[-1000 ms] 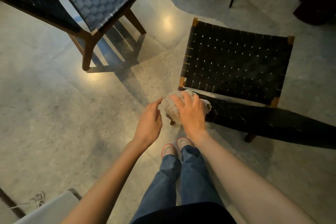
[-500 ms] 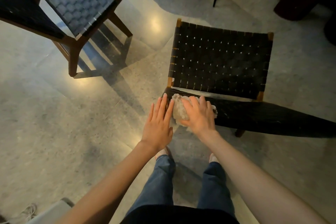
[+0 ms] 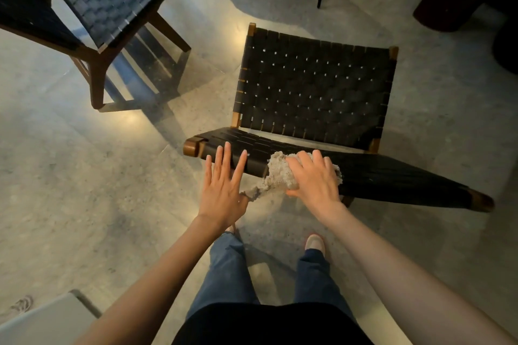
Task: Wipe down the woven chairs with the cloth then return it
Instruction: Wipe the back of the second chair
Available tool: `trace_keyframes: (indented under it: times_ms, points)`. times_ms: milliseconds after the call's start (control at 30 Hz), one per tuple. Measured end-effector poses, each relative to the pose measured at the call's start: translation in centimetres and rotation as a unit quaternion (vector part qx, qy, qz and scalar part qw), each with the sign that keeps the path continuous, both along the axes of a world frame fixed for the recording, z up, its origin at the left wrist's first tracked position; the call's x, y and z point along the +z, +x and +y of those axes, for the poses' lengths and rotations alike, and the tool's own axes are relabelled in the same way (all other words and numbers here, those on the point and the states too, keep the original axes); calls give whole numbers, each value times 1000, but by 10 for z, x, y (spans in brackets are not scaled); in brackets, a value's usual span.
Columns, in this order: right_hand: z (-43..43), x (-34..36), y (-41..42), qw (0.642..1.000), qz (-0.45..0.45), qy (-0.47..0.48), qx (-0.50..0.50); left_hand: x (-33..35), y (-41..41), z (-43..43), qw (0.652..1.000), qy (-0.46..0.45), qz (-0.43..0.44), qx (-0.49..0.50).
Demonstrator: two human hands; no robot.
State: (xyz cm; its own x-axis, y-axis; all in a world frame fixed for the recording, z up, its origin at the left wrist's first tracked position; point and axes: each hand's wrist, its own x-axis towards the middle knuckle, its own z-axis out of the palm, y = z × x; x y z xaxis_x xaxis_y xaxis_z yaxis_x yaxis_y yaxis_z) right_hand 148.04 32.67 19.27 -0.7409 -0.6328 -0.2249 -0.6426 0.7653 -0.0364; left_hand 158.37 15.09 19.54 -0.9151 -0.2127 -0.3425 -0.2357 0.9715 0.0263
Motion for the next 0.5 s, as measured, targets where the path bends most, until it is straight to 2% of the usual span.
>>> trace_keyframes:
  times_ms: [233, 500]
  points:
    - [120, 6, -30, 1000, -6, 1, 5, -9, -24, 116, 999, 30, -4, -28]
    - [246, 12, -60, 998, 0, 56, -32, -10, -55, 232, 997, 41, -15, -66]
